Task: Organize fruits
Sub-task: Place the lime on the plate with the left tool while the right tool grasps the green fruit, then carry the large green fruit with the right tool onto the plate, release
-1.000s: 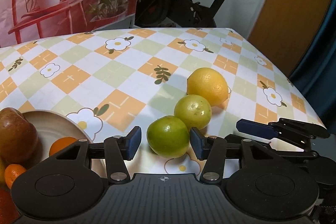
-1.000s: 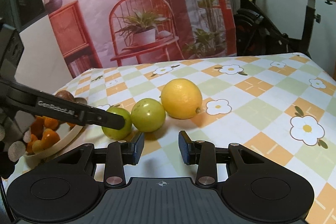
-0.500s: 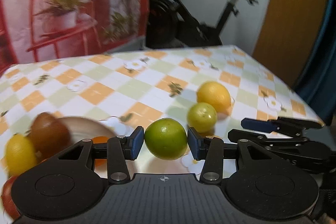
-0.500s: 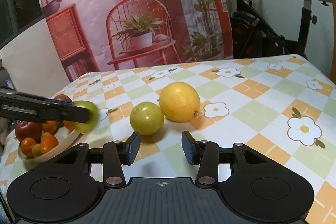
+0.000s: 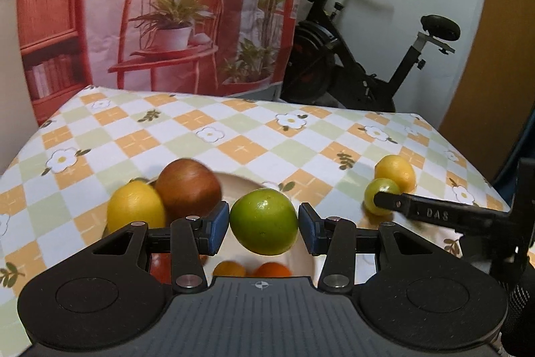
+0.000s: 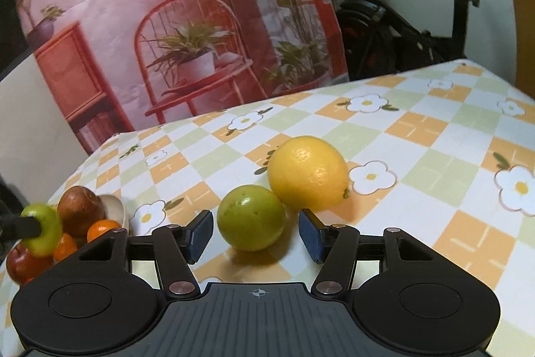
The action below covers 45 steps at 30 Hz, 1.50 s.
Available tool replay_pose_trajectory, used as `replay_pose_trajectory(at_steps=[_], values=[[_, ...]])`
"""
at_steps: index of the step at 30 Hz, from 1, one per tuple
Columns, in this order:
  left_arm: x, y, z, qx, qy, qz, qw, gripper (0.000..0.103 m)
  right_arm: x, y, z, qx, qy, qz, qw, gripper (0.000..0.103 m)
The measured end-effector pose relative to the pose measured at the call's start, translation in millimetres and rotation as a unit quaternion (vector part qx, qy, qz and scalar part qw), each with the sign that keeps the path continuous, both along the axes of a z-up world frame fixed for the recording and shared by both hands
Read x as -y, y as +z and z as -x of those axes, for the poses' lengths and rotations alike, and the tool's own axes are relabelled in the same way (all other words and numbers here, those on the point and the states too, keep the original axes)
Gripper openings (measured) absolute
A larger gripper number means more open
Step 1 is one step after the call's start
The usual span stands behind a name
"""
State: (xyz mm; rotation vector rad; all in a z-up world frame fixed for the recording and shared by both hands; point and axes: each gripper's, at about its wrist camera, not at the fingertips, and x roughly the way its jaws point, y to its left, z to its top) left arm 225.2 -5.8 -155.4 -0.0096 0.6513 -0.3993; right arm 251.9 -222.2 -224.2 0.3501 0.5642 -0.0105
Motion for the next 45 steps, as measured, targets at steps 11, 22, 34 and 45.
replay_pose_trajectory(at_steps=[11, 22, 34, 45], values=[[-12, -10, 6, -0.005, -0.001, 0.002, 1.0000, 0.037, -10, -8, -12, -0.016, -0.024, -0.003, 1.000, 0.045], [-16, -17, 5, -0.020, 0.005, -0.005, 0.9998, 0.036, -31, -1, 4, 0.012, 0.049, 0.021, 0.999, 0.044], [-20, -23, 8, -0.040, 0.012, -0.026, 0.9988, 0.038, -30, 1, 10, 0.032, 0.072, 0.015, 0.997, 0.044], [-21, -22, 11, -0.042, 0.023, -0.026, 0.9985, 0.043, -36, 3, 11, 0.033, 0.097, 0.021, 0.994, 0.044]])
